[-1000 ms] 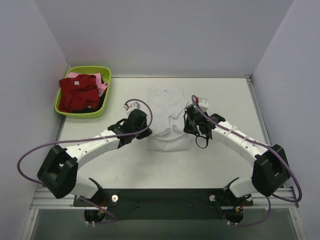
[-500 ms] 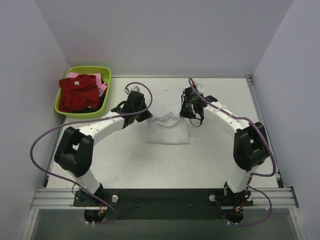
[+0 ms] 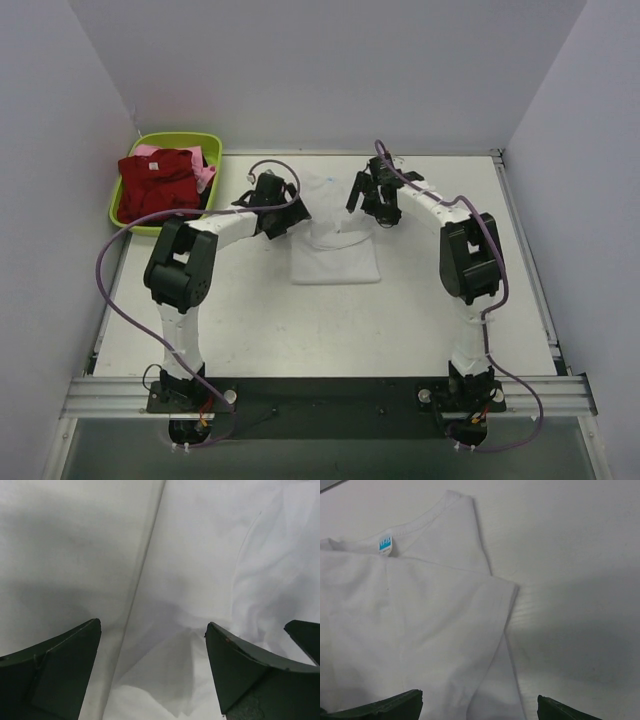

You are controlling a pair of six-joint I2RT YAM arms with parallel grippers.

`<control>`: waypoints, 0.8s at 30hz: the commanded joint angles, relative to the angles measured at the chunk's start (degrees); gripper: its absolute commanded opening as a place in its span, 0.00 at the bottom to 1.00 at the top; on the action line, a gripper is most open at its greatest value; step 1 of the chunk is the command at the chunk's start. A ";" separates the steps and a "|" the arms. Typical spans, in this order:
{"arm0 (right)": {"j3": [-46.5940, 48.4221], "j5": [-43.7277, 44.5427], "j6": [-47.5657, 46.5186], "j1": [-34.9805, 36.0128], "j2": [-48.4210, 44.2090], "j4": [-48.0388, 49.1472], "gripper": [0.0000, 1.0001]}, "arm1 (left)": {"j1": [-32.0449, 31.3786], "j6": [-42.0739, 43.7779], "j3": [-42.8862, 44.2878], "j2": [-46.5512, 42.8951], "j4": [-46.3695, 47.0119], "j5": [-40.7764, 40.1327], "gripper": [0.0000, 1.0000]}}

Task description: Fold and stack the t-shirts

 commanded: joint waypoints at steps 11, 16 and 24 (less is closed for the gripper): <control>-9.10 3.11 -4.28 0.03 -15.55 1.81 1.00 | 5.62 -0.84 -5.45 -15.95 4.29 3.07 0.97; -13.78 2.05 -4.90 6.36 -18.74 -1.61 1.00 | 0.35 -2.07 -19.15 -28.68 6.84 1.40 0.97; -23.53 -4.01 -2.97 9.00 -22.52 3.39 0.63 | -4.66 -7.87 -41.75 -39.88 34.20 10.70 0.98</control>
